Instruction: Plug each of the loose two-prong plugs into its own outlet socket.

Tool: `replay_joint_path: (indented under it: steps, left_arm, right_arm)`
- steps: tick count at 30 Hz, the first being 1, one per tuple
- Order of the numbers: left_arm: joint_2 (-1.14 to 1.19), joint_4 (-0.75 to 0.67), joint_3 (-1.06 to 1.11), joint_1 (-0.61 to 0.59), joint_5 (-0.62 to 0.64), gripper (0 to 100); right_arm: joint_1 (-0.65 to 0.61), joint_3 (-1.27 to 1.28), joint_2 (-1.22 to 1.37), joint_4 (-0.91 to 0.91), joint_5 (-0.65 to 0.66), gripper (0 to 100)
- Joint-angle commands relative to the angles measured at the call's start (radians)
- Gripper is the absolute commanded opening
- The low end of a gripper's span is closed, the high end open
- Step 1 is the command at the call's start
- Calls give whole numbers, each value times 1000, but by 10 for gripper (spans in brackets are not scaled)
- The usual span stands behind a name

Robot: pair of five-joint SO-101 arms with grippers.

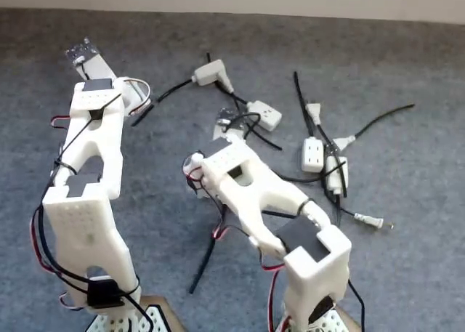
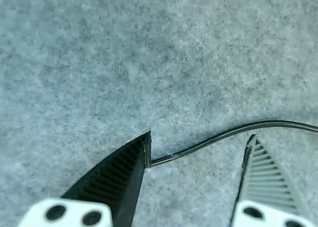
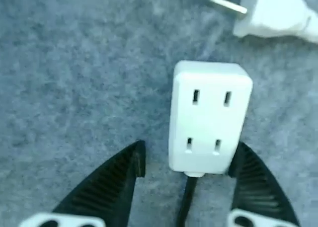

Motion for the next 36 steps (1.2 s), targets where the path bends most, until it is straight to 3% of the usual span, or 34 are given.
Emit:
replay_joint_path:
  steps: [1,5,8,15,19,23,27,33,36]
  left_arm:
    - [-59,-15,-15,-1,11,299]
    - [-59,-15,-12,-1,11,299]
    - [-59,-15,-10,-1,11,299]
    - [-59,-15,-8,-1,11,299]
    - [-59,-15,-8,-1,11,299]
    - [-59,-15,-10,-1,11,299]
    - [-59,-15,-10,-1,11,299]
    - [-59,-15,-15,-1,11,299]
    - [-59,-15,-15,-1,11,299]
  right_arm:
    - [42,-191,-8,211,60,283]
    - [99,-446,-19,418,331,283]
    - [136,-591,-18,478,528,283]
    - [209,-582,74,504,1178,283]
    - [274,-581,213,484,1384,283]
    - [335,-584,300,377,1478,283]
    - [358,-584,334,308,1481,279]
    - [321,-584,338,343,1479,87]
    - [288,-602,335,400,1447,70]
